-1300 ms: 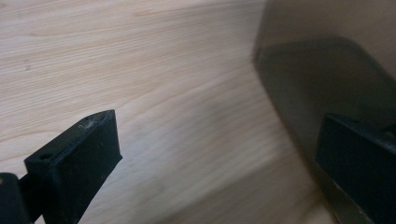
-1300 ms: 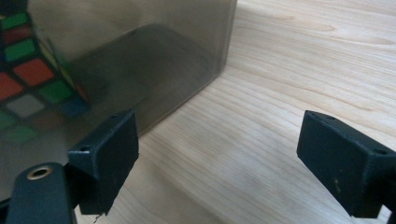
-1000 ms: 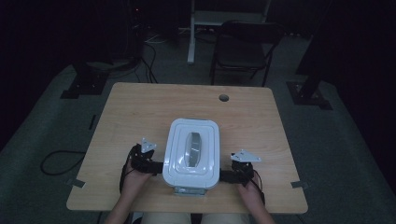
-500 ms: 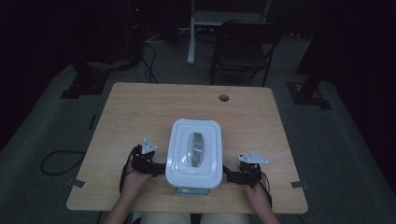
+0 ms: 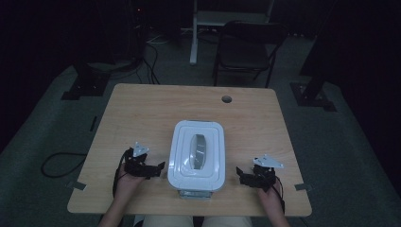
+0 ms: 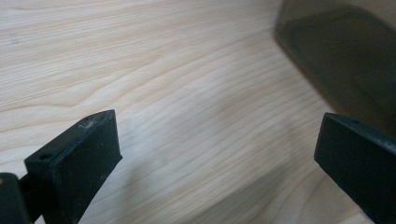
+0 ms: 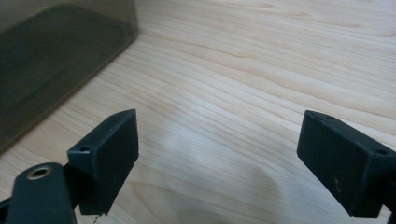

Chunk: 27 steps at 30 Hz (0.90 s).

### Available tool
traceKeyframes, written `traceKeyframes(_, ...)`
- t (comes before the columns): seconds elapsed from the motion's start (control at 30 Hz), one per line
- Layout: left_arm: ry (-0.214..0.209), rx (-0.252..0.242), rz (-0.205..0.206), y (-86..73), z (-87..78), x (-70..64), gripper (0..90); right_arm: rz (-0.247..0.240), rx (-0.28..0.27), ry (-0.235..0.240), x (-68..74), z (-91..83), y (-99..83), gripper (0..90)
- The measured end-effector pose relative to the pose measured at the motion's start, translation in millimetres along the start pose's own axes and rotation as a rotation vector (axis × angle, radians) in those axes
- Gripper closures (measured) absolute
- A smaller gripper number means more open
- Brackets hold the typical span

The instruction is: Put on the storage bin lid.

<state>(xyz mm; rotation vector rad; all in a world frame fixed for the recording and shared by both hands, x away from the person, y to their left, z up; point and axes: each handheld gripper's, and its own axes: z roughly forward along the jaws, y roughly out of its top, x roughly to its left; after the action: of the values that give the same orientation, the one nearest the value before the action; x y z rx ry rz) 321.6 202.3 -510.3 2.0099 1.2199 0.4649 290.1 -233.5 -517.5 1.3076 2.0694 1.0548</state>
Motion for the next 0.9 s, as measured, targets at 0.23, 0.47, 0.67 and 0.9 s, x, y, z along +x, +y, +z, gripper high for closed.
traceKeyframes(0.23,0.047,0.013,-0.023,-8.2,-8.2,14.3,1.1,0.033,0.000,-0.043,-13.6,-9.9,-6.1,12.7)
traceKeyframes(0.47,0.088,0.012,-0.059,-18.9,-19.6,28.7,1.1,0.083,-0.003,-0.125,-30.0,-16.5,-12.4,12.5)
traceKeyframes(0.67,0.150,0.015,-0.084,-27.4,-30.1,38.0,1.2,0.120,-0.024,-0.194,-41.5,-22.8,-14.7,12.5)
traceKeyframes(0.9,0.249,0.025,-0.176,-35.3,-39.3,56.4,1.2,0.168,0.004,-0.288,-54.3,-24.0,-20.3,12.5)
